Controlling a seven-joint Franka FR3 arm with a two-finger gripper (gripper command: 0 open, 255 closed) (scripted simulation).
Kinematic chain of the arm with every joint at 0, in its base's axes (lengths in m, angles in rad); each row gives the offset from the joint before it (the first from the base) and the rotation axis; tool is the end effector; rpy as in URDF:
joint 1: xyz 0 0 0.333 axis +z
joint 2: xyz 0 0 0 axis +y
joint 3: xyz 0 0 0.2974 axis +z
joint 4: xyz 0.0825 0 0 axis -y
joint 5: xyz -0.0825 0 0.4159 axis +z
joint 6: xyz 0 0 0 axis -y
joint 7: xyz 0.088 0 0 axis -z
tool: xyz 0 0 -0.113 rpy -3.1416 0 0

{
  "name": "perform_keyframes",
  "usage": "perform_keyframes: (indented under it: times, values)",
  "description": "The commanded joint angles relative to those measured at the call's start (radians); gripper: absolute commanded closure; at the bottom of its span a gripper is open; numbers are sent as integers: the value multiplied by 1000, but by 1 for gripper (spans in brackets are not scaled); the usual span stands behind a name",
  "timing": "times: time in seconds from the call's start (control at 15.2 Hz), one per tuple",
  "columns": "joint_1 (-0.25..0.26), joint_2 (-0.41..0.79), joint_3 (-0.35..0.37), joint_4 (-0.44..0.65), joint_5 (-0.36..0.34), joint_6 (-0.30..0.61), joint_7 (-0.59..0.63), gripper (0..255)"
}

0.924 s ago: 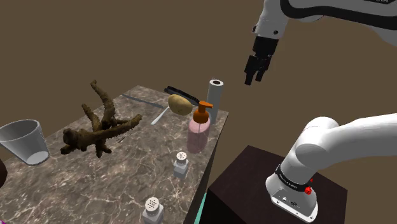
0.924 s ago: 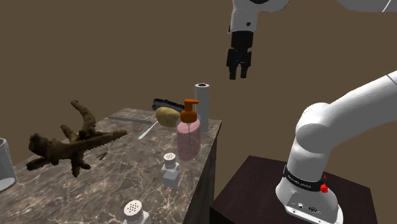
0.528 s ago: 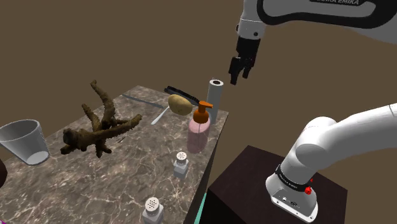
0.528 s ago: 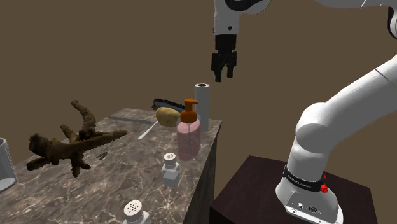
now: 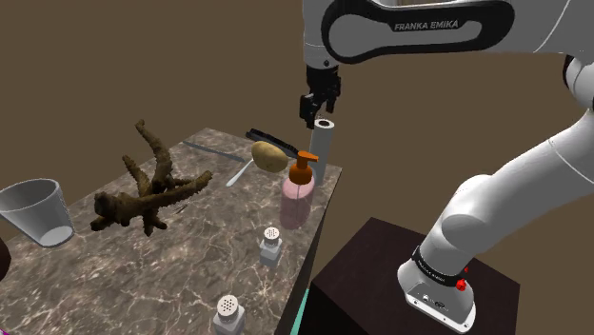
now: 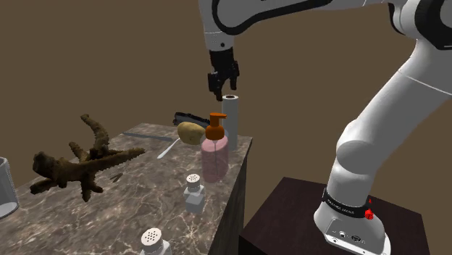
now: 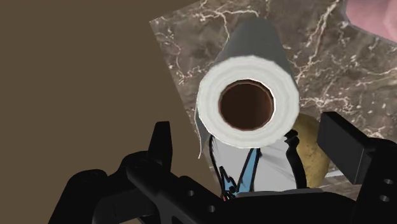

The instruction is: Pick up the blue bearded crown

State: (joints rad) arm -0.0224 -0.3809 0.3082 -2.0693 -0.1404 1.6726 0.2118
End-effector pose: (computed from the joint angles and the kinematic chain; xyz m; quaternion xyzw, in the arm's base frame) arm 0.4593 0.1353 0.5520 0.9913 0.0337 0.0137 0.1262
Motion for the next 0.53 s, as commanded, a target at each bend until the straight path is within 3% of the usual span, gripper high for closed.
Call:
perform_keyframes:
  times: [0.0,0.46]
  values:
    - [-6,85,50,65,-70,6,47,0]
    - [21,411,185,311,-380,-48,219,0]
